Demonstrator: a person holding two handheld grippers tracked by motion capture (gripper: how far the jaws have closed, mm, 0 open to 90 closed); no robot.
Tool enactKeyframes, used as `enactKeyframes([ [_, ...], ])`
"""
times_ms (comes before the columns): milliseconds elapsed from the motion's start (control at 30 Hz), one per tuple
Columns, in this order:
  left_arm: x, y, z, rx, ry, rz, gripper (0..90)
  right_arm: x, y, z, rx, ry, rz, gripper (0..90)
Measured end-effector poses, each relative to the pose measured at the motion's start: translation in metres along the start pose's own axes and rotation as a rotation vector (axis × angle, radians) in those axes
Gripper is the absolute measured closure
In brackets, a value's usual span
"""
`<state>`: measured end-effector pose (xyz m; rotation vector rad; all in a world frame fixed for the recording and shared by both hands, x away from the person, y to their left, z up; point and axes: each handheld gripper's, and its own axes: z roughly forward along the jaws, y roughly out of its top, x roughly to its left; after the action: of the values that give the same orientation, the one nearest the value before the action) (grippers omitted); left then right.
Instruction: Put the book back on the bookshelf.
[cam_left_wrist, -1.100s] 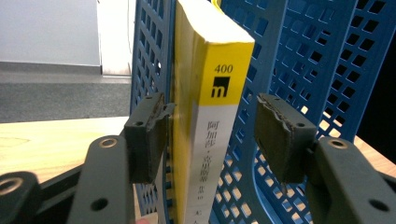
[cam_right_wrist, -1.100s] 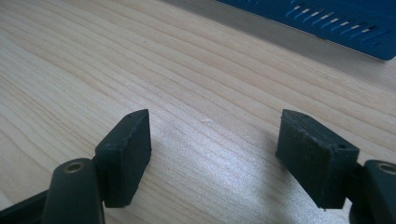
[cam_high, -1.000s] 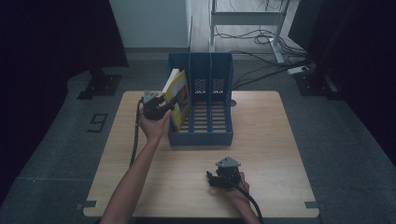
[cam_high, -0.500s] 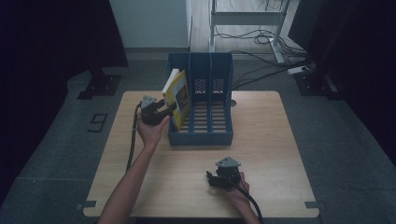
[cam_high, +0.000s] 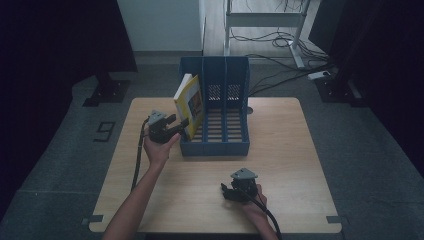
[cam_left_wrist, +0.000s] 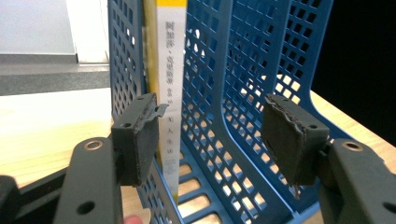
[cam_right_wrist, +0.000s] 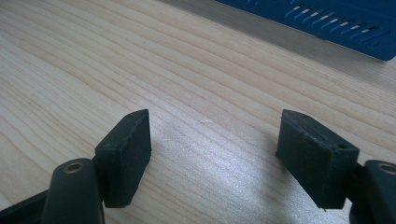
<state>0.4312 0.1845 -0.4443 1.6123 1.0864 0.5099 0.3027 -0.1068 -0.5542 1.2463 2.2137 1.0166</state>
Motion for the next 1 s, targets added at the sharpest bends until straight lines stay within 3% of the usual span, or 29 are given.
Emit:
enactKeyframes([
  [367,-0.007,-0.024,-0.024,0.001,-0.054,-0.018,37.0,0.000,0.000,0.000,0.000,0.000,-0.001,25.6],
  [700,-0.008,-0.047,-0.052,0.009,-0.075,-0.025,37.2,0.000,0.000,0.000,0.000,-0.002,0.001,25.5],
  [1000,-0.010,-0.077,-0.074,0.045,-0.104,-0.033,37.1,0.000,0.000,0.000,0.001,-0.003,0.002,25.2],
])
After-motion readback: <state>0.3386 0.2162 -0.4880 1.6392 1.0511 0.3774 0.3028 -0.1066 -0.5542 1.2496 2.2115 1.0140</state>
